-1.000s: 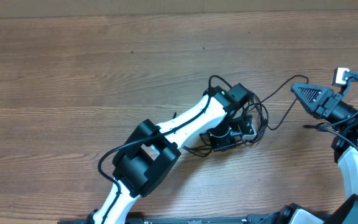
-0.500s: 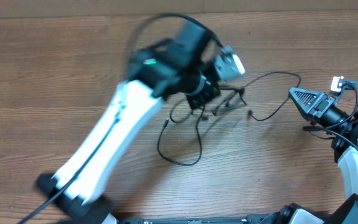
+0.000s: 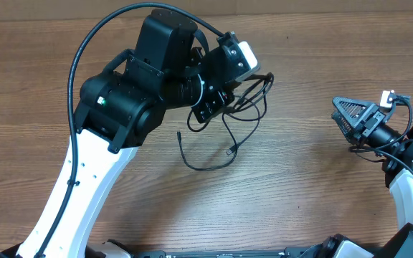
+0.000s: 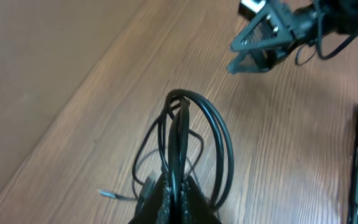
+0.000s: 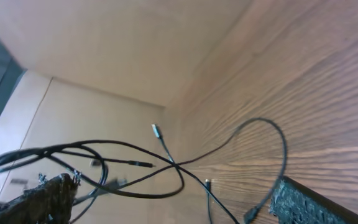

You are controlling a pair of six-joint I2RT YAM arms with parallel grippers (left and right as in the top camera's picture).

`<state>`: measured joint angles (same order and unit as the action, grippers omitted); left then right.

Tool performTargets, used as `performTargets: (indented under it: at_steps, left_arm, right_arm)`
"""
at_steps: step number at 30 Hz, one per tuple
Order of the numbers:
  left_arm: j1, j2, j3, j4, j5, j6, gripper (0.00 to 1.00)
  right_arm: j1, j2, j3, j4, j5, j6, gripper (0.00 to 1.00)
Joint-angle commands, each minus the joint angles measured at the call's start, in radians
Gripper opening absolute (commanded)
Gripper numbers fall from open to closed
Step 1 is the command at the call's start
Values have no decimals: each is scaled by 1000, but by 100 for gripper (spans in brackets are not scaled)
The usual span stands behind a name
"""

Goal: Untangle cables

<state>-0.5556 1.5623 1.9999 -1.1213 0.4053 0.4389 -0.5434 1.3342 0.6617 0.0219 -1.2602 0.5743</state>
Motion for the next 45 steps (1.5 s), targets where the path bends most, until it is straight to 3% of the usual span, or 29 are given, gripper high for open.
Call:
performTargets:
  at_steps: [1,7,14,15,16,18,30,40,45]
  left_arm:
    - [-1,-8,13,34,80,-17,4]
    - [-1,-5,13,56,127,-17,4]
    - [-1,31,13,53,176,-37,4]
    - [-1,36,13,53,176,-50,4]
    - [-1,42,13,53,177,-58,5]
    - [-1,51,13,54,195,-59,4]
    - [-8,114,12,31,352,-62,4]
    - [-80,186,11,32,354,-61,4]
    - [-92,193,11,43,347,-61,4]
  right_arm:
    - [-2,-3,6,34,-96,31,100]
    - [-2,-3,6,37,-106,377,100]
    - [48,-3,6,37,-181,570,100]
    - [63,-3,6,37,-185,602,96]
    - [78,-3,6,37,-190,632,82]
    - [108,-3,6,37,-190,681,70]
    - [274,-3,6,329,-118,843,59]
    - [294,-3,6,337,-127,862,54]
    - [301,-3,6,337,-120,861,41]
